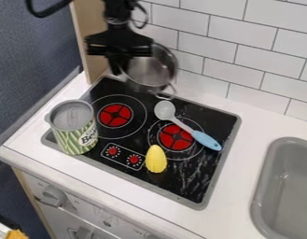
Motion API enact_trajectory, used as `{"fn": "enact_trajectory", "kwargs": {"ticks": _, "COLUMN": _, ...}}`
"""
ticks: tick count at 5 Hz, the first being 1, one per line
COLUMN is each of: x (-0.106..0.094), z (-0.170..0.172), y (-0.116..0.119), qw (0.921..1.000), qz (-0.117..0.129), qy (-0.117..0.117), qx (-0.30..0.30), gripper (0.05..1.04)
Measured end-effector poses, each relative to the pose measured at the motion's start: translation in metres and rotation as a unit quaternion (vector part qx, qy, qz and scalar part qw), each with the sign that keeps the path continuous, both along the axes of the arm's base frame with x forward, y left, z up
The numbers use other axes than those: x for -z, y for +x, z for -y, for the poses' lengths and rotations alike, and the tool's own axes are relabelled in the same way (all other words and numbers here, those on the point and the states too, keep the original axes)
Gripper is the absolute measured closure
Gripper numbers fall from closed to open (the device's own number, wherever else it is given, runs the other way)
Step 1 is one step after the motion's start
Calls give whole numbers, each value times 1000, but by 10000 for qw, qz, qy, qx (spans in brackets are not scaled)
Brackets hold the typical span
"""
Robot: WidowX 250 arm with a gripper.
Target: Take the thing and moved it on the right of the burner
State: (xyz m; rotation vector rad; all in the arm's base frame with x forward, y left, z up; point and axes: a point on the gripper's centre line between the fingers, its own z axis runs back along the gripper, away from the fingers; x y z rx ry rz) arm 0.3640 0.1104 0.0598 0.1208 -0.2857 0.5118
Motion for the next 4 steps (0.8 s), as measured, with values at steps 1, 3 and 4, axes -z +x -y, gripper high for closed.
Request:
{"fn": "enact_trajectory", "kwargs": {"ticks": 1, "x": 1, "z": -27, "y": -11, "qw": 9995, "qz": -62, "qy": 24, "qx": -312, "gripper": 1005}}
{"fn": "enact_trajectory", "kwargs": {"ticks": 3, "x": 24, "z": -47, "y": -31, "qw": 9976, "qz": -257, "qy": -104, "qx": -629, "gripper": 1005}}
{"fn": "enact_trajectory", "kwargs": {"ticks": 4, "x": 41, "z": -39, "y": -31, "qw": 9976, "qz": -373, "qy": -368, "qx": -463, "gripper": 1005}}
